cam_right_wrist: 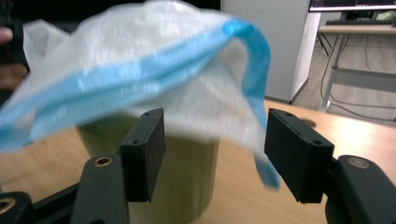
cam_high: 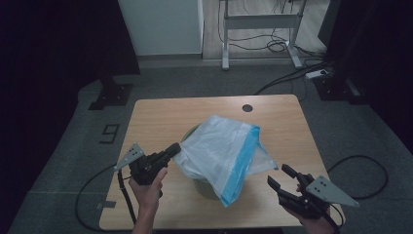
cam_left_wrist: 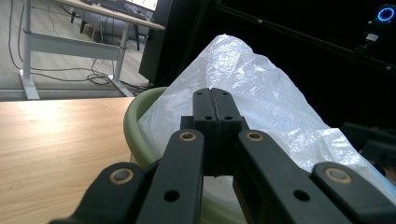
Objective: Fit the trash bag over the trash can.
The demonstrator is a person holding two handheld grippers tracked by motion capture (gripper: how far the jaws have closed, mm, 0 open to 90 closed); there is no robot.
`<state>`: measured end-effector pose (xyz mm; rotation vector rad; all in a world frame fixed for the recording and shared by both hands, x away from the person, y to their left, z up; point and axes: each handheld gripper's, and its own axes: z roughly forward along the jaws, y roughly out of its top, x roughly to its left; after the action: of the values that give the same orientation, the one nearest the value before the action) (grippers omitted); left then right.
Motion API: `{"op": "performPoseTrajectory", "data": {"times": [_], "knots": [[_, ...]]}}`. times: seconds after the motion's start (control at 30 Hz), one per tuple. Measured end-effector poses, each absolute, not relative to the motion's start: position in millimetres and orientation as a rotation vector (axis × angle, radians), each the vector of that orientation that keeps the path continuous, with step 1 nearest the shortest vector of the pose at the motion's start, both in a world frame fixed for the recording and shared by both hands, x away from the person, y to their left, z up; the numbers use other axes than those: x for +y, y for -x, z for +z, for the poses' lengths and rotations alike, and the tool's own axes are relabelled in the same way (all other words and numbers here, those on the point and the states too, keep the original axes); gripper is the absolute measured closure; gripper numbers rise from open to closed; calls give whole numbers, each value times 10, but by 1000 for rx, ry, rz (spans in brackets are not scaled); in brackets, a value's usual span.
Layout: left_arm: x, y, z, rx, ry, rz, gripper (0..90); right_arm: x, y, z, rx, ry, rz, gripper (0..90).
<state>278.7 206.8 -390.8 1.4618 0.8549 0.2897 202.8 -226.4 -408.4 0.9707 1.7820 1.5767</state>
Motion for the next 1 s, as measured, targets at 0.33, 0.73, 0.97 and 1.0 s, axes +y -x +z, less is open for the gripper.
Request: {"op": "performPoseTrajectory", "data": {"times": [0.33,0.73,0.97,1.0], "knots": [[2139,-2751,-3913,859,-1447,298,898,-1912,-2504,-3872,1799,-1002,1616,431],[2203,-2741,-3975,871,-1433,282,897,-1738,-2676,-3922,1820,-1052,1575,493],[2235,-2744,-4006,879,-1426,275,898,-1768,-2682,-3961,1821,-1059,1548,507],[2237,-2746,-4013,879,-1426,271,898,-1778,-2687,-3971,1821,-1065,1552,507]]}}
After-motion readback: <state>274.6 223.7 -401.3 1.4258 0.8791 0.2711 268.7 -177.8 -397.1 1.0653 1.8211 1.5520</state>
